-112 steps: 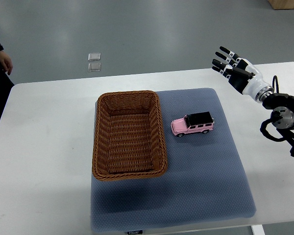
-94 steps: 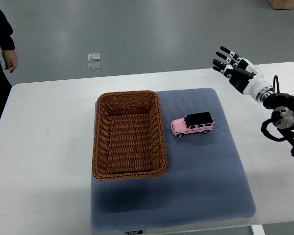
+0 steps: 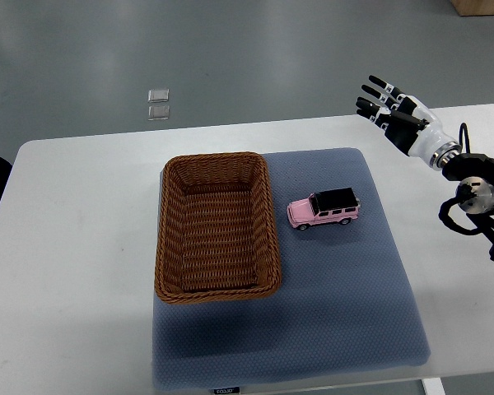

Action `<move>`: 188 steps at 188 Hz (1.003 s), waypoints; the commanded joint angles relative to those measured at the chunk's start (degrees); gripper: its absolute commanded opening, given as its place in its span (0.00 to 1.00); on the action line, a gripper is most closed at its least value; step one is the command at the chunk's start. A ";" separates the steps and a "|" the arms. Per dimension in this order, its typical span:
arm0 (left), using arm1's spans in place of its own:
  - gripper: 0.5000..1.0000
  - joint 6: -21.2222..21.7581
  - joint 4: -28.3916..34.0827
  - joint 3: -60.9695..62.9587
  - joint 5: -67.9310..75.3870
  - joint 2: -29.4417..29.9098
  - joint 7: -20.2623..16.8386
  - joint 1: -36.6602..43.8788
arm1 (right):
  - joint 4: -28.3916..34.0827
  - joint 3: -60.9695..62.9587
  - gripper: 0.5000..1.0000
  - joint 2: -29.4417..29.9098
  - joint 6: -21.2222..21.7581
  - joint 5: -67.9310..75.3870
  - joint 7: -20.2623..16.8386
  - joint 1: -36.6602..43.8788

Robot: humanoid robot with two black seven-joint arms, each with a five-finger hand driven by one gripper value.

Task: Place pink car in brown basket

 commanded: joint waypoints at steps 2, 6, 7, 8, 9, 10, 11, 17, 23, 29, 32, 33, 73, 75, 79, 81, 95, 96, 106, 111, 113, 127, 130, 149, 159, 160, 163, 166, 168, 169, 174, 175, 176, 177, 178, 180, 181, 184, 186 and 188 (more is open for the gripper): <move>1.00 -0.01 0.00 0.01 0.00 0.00 0.00 0.00 | 0.00 -0.05 0.83 0.00 0.00 -0.18 0.00 0.09; 1.00 -0.01 0.00 0.01 0.00 0.00 0.00 0.00 | 0.00 -0.05 0.83 0.00 0.00 -0.36 0.00 0.09; 1.00 -0.01 0.00 0.01 0.00 0.00 0.00 0.00 | 0.00 -0.05 0.83 0.00 0.00 -0.44 0.00 0.09; 1.00 -0.01 0.00 0.01 0.00 0.00 0.00 0.00 | 0.00 -0.05 0.83 0.00 0.00 -0.45 0.00 0.09; 1.00 -0.01 0.00 0.01 0.00 0.00 0.00 0.00 | 0.00 -0.05 0.83 0.00 0.00 -0.62 0.00 0.09; 1.00 -0.01 0.00 0.01 0.00 0.00 0.00 0.00 | 0.00 -0.05 0.83 0.00 0.00 -0.62 0.00 0.09; 1.00 -0.01 0.00 0.01 0.00 0.00 0.00 0.00 | 0.00 -0.05 0.83 0.00 0.00 -0.80 0.00 0.09; 1.00 -0.01 0.00 0.01 0.00 0.00 0.00 0.00 | 0.00 -0.05 0.83 0.00 0.00 -1.32 0.00 0.09; 1.00 -0.01 0.00 0.01 0.00 0.00 0.00 0.00 | 0.00 -0.05 0.83 -0.09 0.00 -1.76 0.00 0.09; 1.00 -0.01 0.00 -0.08 0.00 0.00 0.00 0.00 | 0.00 0.04 0.83 -0.09 0.00 -2.20 0.00 0.09; 1.00 0.07 0.00 0.01 0.00 0.00 0.00 0.00 | 0.00 0.04 0.83 -0.09 0.00 -2.29 0.00 0.09; 1.00 -0.01 0.00 -0.08 0.00 0.00 0.00 0.00 | 0.00 0.04 0.83 -0.09 0.00 -2.38 0.00 0.09; 1.00 -0.01 0.17 -0.08 0.00 0.00 0.00 0.00 | 0.09 -0.05 0.83 -0.35 0.79 -2.56 0.00 0.18; 1.00 -0.01 0.17 -0.08 0.00 0.00 0.00 0.00 | 0.09 -0.05 0.83 -0.44 0.88 -2.56 0.00 0.18; 1.00 -0.01 0.26 -0.08 0.00 0.00 0.00 0.00 | 0.09 -0.05 0.83 -0.61 0.96 -2.64 0.00 0.27; 1.00 -0.01 0.26 -0.08 0.00 0.00 0.00 0.00 | 0.09 -0.13 0.83 -0.70 1.05 -2.64 0.00 0.27; 1.00 -0.01 0.26 -0.08 0.00 0.00 0.00 0.00 | 0.09 -0.13 0.83 -0.79 1.14 -2.64 0.00 0.27; 1.00 -0.01 0.26 -0.08 0.00 0.00 0.00 0.00 | 0.09 -0.13 0.83 -0.79 1.14 -2.73 0.00 0.27; 1.00 -0.01 0.26 -0.08 0.00 0.00 0.00 0.00 | 0.09 -0.13 0.83 -0.88 1.23 -3.43 0.00 0.27; 1.00 -0.01 0.26 -0.08 0.00 0.00 0.00 0.00 | 0.09 -0.13 0.83 -0.88 1.23 -3.96 0.00 0.27; 1.00 -0.01 0.26 -0.08 0.00 0.00 0.00 0.00 | 0.09 -0.13 0.83 -0.88 1.23 -4.22 0.00 0.27; 1.00 0.07 0.26 -0.08 0.00 0.00 0.00 0.00 | 0.17 -0.05 0.83 -1.32 1.23 -5.98 0.00 0.18; 1.00 -0.01 0.35 -0.08 0.00 0.00 0.00 0.00 | 0.17 -0.05 0.83 -1.40 1.23 -6.33 0.00 0.18; 1.00 0.07 0.35 -0.08 0.00 0.00 0.00 0.00 | 0.70 -0.13 0.83 -1.58 1.23 -7.30 0.00 0.27; 1.00 -0.01 0.44 -0.08 0.00 0.00 0.00 0.00 | 1.05 -0.13 0.83 -1.76 1.23 -7.74 0.00 0.35; 1.00 -0.01 0.44 -0.08 0.00 0.00 0.00 0.00 | 1.05 -0.13 0.83 -1.76 1.23 -7.74 0.00 0.35; 1.00 0.07 0.44 0.00 0.00 0.00 0.00 0.00 | 1.31 -0.13 0.83 -1.84 1.23 -8.00 0.00 0.35; 1.00 0.07 0.44 -0.08 0.00 0.00 0.00 0.00 | 1.40 -0.13 0.83 -1.93 1.23 -8.18 0.00 0.35; 1.00 -0.01 0.44 -0.08 0.00 0.00 0.00 0.00 | 1.40 -0.13 0.83 -2.02 1.23 -8.36 0.00 0.44; 1.00 0.07 0.44 -0.08 0.00 0.00 0.00 0.00 | 1.49 -0.13 0.83 -2.02 1.23 -8.53 0.00 0.44; 1.00 0.07 0.44 -0.08 0.00 0.00 0.00 0.00 | 1.58 -0.13 0.83 -2.11 1.23 -9.15 0.00 0.44; 1.00 0.07 0.44 0.00 0.00 0.00 0.00 0.00 | 1.58 -0.13 0.83 -2.11 1.23 -9.49 0.00 0.44; 1.00 0.07 0.44 0.01 0.00 0.00 0.00 0.00 | 1.58 -0.13 0.83 -2.11 1.23 -9.50 0.00 0.44; 1.00 -0.01 0.52 0.01 0.00 0.00 0.00 0.09 | 1.58 -0.13 0.83 -2.20 1.14 -9.85 0.00 0.44; 1.00 -0.01 0.53 0.01 0.00 0.00 0.00 0.09 | 1.58 -0.13 0.83 -2.20 1.14 -9.85 0.00 0.44; 1.00 -0.01 0.53 -0.08 0.00 0.00 0.00 0.09 | 1.67 -0.05 0.83 -2.20 1.14 -10.11 0.09 0.53; 1.00 0.07 0.53 -0.08 0.00 0.00 0.00 0.00 | 1.67 -0.05 0.83 -2.28 1.14 -10.55 0.09 0.53; 1.00 0.07 0.53 0.01 0.00 0.00 0.00 0.00 | 1.75 -0.05 0.83 -2.28 1.14 -10.90 0.09 0.53; 1.00 0.07 0.53 0.01 0.00 0.00 0.00 0.00 | 1.75 -0.05 0.83 -2.37 1.14 -11.34 0.09 0.53; 1.00 -0.01 0.53 -0.08 0.00 0.00 0.00 0.00 | 1.75 -0.05 0.83 -2.46 1.14 -11.70 0.09 0.53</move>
